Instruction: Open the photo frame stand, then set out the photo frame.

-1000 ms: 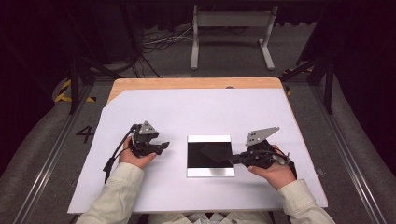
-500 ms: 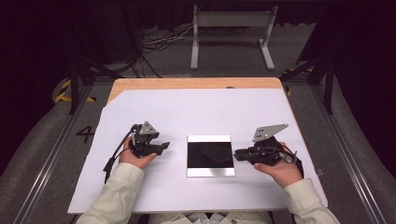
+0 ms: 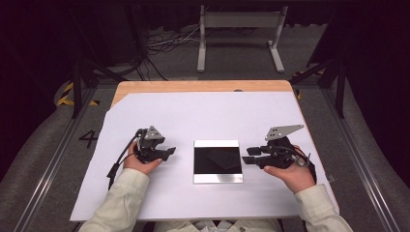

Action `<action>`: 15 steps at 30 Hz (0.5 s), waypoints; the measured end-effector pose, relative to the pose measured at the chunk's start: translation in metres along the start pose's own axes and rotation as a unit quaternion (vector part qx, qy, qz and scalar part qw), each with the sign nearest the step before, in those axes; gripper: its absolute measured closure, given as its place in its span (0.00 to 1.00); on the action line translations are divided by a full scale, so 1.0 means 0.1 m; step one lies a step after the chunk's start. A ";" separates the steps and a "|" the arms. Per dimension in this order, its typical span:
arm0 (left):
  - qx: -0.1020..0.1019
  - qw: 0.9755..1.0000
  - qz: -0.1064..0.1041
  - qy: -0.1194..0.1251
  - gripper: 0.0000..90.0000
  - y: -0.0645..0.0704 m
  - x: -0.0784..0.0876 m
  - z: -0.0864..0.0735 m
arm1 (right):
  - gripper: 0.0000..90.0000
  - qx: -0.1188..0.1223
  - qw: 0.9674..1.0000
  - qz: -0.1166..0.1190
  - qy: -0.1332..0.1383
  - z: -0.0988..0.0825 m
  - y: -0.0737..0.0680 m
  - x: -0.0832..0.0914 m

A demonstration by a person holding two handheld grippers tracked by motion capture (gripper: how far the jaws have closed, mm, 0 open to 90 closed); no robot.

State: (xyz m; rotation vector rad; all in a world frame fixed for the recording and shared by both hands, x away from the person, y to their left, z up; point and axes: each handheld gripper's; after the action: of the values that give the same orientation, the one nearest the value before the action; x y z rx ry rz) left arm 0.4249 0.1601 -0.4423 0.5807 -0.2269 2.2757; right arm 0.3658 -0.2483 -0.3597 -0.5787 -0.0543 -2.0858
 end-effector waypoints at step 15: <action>0.000 1.000 0.001 -0.003 0.42 0.00 -0.01 -0.01 | 0.56 -0.073 0.997 -0.031 -0.012 0.08 0.07 0.03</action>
State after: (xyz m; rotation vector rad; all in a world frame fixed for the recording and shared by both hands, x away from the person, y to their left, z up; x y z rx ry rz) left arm 0.4249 0.1594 -0.4431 0.5868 -0.2307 2.2752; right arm 0.3732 -0.2526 -0.3528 -0.6979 0.0691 -2.1559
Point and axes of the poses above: each handheld gripper's, and its own axes: x roughly backward along the jaws, z roughly out of its top, y roughly to its right, and after that the axes turned 15 degrees about y, right-handed
